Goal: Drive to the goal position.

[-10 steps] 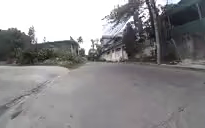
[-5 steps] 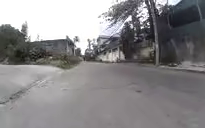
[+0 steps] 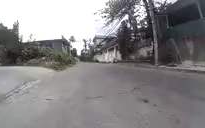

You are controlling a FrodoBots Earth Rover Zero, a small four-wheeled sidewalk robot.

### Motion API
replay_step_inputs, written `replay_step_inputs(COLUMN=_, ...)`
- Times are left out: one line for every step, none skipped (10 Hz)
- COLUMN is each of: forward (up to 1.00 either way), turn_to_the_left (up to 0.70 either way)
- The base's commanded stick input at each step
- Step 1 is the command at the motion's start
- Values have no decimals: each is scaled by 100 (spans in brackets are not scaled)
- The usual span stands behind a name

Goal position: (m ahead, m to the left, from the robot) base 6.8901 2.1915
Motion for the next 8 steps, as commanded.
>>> replay_step_inputs(forward=100, turn_to_the_left=-15)
replay_step_inputs(forward=100, turn_to_the_left=-15)
replay_step_inputs(forward=100, turn_to_the_left=-15)
replay_step_inputs(forward=100, turn_to_the_left=-15)
replay_step_inputs(forward=100, turn_to_the_left=-15)
replay_step_inputs(forward=100, turn_to_the_left=-15)
replay_step_inputs(forward=100, turn_to_the_left=-15)
replay_step_inputs(forward=100, turn_to_the_left=-15)
